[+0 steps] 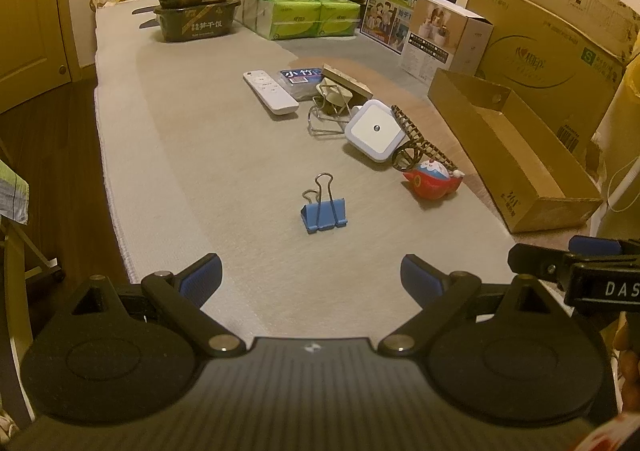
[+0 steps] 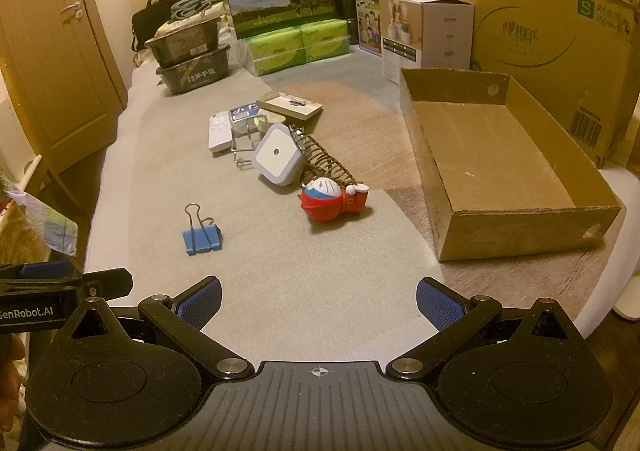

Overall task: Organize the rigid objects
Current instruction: 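Grasp the blue binder clip with the left tool while the right tool grasps the red Doraemon figure, then carry both items over the cardboard box and open the left tool to drop the clip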

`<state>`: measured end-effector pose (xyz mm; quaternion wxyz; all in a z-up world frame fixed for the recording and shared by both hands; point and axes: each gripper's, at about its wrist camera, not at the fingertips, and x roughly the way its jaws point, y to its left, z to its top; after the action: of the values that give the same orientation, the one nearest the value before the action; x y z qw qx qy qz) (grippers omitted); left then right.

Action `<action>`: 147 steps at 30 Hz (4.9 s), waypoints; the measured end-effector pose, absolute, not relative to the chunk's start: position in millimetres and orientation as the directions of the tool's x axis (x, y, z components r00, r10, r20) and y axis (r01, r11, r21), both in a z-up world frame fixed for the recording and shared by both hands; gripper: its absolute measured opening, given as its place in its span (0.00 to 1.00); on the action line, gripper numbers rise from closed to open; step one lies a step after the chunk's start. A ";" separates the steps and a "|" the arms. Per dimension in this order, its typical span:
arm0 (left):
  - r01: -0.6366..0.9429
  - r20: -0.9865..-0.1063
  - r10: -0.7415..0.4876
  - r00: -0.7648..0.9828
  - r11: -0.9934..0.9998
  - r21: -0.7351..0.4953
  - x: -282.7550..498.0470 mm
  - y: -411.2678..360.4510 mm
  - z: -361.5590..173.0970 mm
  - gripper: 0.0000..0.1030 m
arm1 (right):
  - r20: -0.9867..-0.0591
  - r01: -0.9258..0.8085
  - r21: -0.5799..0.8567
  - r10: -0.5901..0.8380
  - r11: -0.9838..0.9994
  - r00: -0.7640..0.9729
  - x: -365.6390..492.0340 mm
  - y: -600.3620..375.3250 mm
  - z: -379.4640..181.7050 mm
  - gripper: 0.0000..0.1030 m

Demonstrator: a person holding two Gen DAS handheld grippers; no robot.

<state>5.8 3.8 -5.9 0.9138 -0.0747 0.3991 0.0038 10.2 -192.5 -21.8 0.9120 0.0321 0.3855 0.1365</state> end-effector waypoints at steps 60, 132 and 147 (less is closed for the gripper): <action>-0.028 -0.719 0.014 0.695 1.000 -0.008 108.2 -7.8 -85.1 0.37 | -0.648 -0.258 0.213 0.334 0.942 0.684 109.5 -189.8 -79.4 0.84; 0.148 -0.660 -0.133 0.739 0.988 -0.034 52.0 -37.0 -20.8 0.35 | -0.630 -0.219 0.170 0.277 0.961 0.725 51.3 -214.5 -43.1 0.69; 0.276 -0.633 -0.258 0.730 0.958 -0.072 68.1 -92.4 -2.9 0.35 | -0.597 -0.099 0.162 0.178 0.982 0.782 46.2 -271.8 -22.2 0.69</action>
<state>68.1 -92.4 -2.9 0.9299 0.0136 0.3385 -0.1434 46.2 -271.8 -22.2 0.9420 0.0611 0.3216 0.0735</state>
